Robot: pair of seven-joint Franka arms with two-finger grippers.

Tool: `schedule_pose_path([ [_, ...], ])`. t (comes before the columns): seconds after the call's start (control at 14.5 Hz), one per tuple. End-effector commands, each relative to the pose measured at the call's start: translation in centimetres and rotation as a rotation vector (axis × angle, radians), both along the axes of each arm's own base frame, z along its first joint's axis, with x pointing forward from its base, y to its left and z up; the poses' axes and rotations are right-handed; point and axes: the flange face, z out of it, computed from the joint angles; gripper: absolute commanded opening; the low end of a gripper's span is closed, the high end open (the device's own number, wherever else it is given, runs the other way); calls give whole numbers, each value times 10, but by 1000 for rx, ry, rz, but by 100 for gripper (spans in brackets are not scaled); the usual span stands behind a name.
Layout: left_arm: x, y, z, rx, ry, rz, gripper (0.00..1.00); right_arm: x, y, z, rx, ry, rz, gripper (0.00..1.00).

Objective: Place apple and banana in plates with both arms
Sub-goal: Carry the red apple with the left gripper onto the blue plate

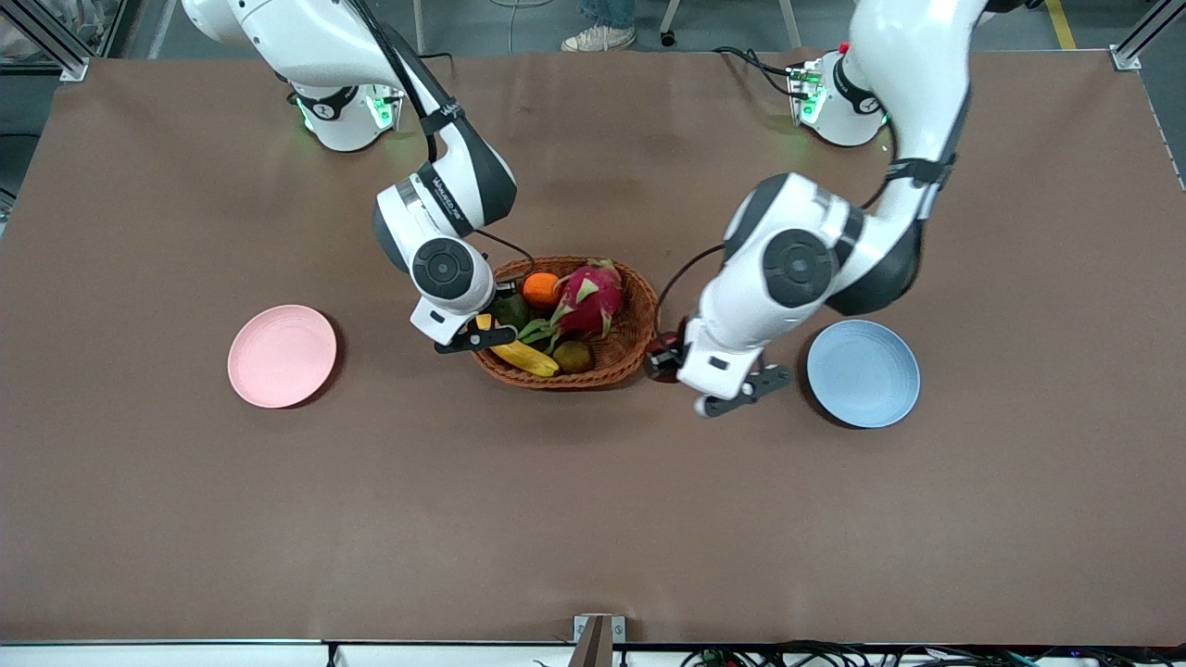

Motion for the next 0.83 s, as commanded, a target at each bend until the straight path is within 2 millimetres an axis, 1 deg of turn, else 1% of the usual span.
schedule_pose_path([
  [0.0, -6, 56, 18, 46, -1, -54, 8, -3, -2, -2, -3, 6, -17, 45],
  [0.07, -4, 80, 15, 82, -5, -58, 8, -4, -1, -2, -3, 7, -16, 44],
  [0.14, -2, 101, 8, 124, -6, -80, 8, -3, -2, -2, -3, 7, -17, 44],
  [0.21, -2, 127, -5, 168, 5, -114, 8, -4, -2, -3, -5, 9, -17, 44],
  [0.28, 2, 160, -16, 182, 19, -125, 8, -3, -2, -2, -4, 8, -17, 40],
  [0.34, 7, 192, -27, 180, 35, -133, 8, -3, -2, -2, -4, 8, -17, 38],
  [0.41, 9, 218, -38, 177, 46, -145, 8, -4, -2, -3, -5, 9, -17, 34],
  [0.48, 12, 254, -53, 169, 47, -165, 8, -4, -2, -2, -7, 13, -16, 30],
  [0.55, 11, 283, -69, 161, 46, -186, 8, -4, -2, -2, -8, 15, -16, 27],
  [0.62, 7, 303, -83, 155, 49, -201, 9, -5, -1, -2, -7, 15, -12, 21],
  [0.69, 4, 320, -97, 151, 55, -205, 9, -5, 0, -2, -7, 14, -10, 20],
  [0.76, 3, 330, -111, 144, 65, -199, 11, -5, 1, -1, -6, 12, -9, 17],
])
